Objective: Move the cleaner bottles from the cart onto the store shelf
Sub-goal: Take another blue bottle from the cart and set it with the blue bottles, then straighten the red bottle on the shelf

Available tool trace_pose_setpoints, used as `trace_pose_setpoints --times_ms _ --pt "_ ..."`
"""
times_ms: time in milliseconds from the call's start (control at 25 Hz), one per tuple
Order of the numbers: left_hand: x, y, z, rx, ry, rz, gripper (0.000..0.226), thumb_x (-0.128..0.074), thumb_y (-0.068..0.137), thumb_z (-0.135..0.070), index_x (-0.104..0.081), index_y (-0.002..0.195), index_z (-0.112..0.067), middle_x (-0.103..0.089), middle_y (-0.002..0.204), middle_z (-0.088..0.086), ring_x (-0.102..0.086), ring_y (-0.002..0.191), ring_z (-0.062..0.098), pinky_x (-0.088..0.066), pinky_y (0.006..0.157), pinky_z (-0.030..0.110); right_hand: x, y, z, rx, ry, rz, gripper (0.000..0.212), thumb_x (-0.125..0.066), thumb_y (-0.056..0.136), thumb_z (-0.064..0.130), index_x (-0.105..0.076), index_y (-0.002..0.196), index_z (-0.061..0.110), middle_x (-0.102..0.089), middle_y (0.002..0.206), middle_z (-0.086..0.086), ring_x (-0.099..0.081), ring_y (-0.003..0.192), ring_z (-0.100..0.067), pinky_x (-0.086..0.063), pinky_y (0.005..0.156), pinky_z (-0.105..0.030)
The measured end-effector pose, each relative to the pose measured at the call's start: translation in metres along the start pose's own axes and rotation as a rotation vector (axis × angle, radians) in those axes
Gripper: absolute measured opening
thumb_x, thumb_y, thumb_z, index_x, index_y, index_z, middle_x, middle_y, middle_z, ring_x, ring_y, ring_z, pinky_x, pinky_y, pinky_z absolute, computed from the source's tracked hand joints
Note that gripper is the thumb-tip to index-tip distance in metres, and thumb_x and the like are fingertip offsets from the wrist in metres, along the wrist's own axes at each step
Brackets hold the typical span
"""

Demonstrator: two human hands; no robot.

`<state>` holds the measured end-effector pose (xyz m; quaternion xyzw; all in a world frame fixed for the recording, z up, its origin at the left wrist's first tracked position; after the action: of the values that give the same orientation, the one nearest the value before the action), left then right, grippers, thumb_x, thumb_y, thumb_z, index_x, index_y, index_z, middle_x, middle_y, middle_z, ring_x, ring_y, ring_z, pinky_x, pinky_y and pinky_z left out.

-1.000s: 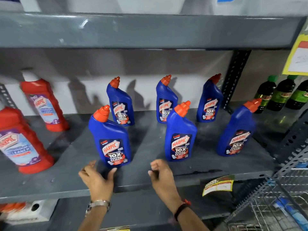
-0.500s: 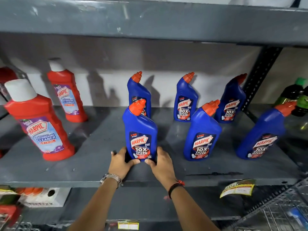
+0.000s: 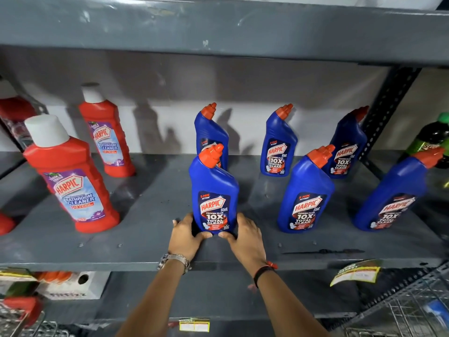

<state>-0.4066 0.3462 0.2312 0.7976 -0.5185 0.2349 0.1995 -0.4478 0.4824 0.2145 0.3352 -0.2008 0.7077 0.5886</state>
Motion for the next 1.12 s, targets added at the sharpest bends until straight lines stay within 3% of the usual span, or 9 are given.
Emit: trace_pose_setpoints --times_ms 200,280,360,440,600,720,840,960,1120 --pt "-0.001 -0.002 0.002 0.003 0.004 0.017 0.049 -0.072 0.069 -0.008 -0.049 0.111 -0.001 -0.065 0.11 0.021 -0.054 0.107 0.036 -0.041 0.094 0.041 0.003 -0.003 0.006 -0.03 0.044 0.025 0.049 -0.07 0.075 0.028 -0.045 0.114 0.01 -0.058 0.12 -0.009 -0.048 0.115 -0.024 -0.038 0.099 -0.038" --pt "0.003 -0.008 0.01 0.006 -0.012 -0.008 0.057 -0.072 0.069 -0.006 -0.045 0.119 -0.003 -0.061 0.117 0.019 -0.05 0.113 0.036 -0.04 0.098 0.042 0.006 -0.013 0.006 -0.094 0.128 -0.079 0.053 -0.073 0.072 0.022 -0.046 0.115 0.009 -0.056 0.117 -0.008 -0.046 0.114 -0.025 -0.04 0.094 -0.035" --pt "0.017 -0.018 0.026 -0.003 -0.014 -0.116 0.058 -0.073 0.067 -0.002 -0.044 0.117 0.001 -0.056 0.119 0.024 -0.048 0.113 0.04 -0.038 0.099 0.043 0.002 -0.034 0.011 -0.149 0.264 -0.252 0.032 -0.074 0.071 0.013 -0.052 0.095 0.012 -0.053 0.093 -0.004 -0.049 0.096 -0.026 -0.039 0.079 -0.027" --pt "0.041 -0.028 0.052 0.006 0.026 -0.284 0.055 -0.075 0.063 -0.003 -0.046 0.109 0.006 -0.051 0.113 0.032 -0.048 0.107 0.047 -0.038 0.096 0.041 -0.016 -0.054 0.026 -0.135 0.393 -0.215 0.032 -0.069 0.073 0.005 -0.045 0.073 0.026 -0.044 0.073 0.004 -0.048 0.075 -0.02 -0.038 0.065 -0.016" --pt "0.105 -0.024 0.103 0.15 0.087 -0.46 0.095 -0.052 0.065 -0.067 -0.029 0.126 0.001 -0.033 0.131 0.038 -0.031 0.121 0.05 -0.028 0.104 0.055 -0.078 -0.046 0.077 0.065 0.427 -0.005 0.014 -0.056 0.075 0.013 -0.054 0.085 0.022 -0.048 0.079 0.01 -0.049 0.077 0.003 -0.04 0.074 -0.007" --pt "0.154 -0.003 0.124 0.296 0.201 -0.366 0.114 -0.053 0.057 -0.073 -0.014 0.134 0.001 -0.03 0.141 0.03 -0.029 0.13 0.044 -0.02 0.107 0.061 -0.115 -0.011 0.115 0.091 0.394 0.193 0.047 -0.062 0.076 0.008 -0.045 0.12 0.008 -0.053 0.116 -0.012 -0.048 0.104 -0.004 -0.038 0.097 -0.024" --pt "0.183 0.018 0.144 0.211 0.248 -0.201 0.088 -0.073 0.063 -0.039 -0.027 0.131 -0.009 -0.053 0.13 0.018 -0.046 0.121 0.036 -0.022 0.107 0.054 -0.143 0.014 0.149 0.102 0.337 0.385 0.073 -0.068 0.076 0.009 -0.026 0.136 0.009 -0.032 0.145 -0.011 -0.029 0.135 -0.022 -0.024 0.114 -0.034" --pt "0.195 0.033 0.157 0.087 0.299 -0.035 0.083 -0.051 0.05 -0.064 -0.049 0.111 -0.007 -0.066 0.111 0.019 -0.057 0.106 0.035 -0.031 0.101 0.051 -0.172 0.023 0.174 0.128 0.253 0.375 0.06 -0.071 0.072 0.015 -0.043 0.125 0.01 -0.051 0.132 -0.015 -0.042 0.124 -0.033 -0.034 0.108 -0.044" --pt "0.21 0.044 0.167 0.045 0.281 0.029 0.088 -0.04 0.046 -0.064 -0.052 0.111 -0.006 -0.064 0.116 0.017 -0.054 0.108 0.034 -0.024 0.105 0.047 -0.193 0.01 0.191 0.113 0.242 0.153 0.046 -0.074 0.066 0.02 -0.054 0.106 0.009 -0.065 0.11 -0.016 -0.053 0.101 -0.035 -0.043 0.091 -0.042"
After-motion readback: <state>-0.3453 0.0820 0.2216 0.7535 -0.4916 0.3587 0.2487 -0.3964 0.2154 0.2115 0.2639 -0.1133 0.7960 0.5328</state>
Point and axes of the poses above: each hand's wrist, its own y-axis towards the middle knuckle, its own x-axis out of the back of the hand, z = x × y, the point moved 1 cm from there along y, towards the middle knuckle
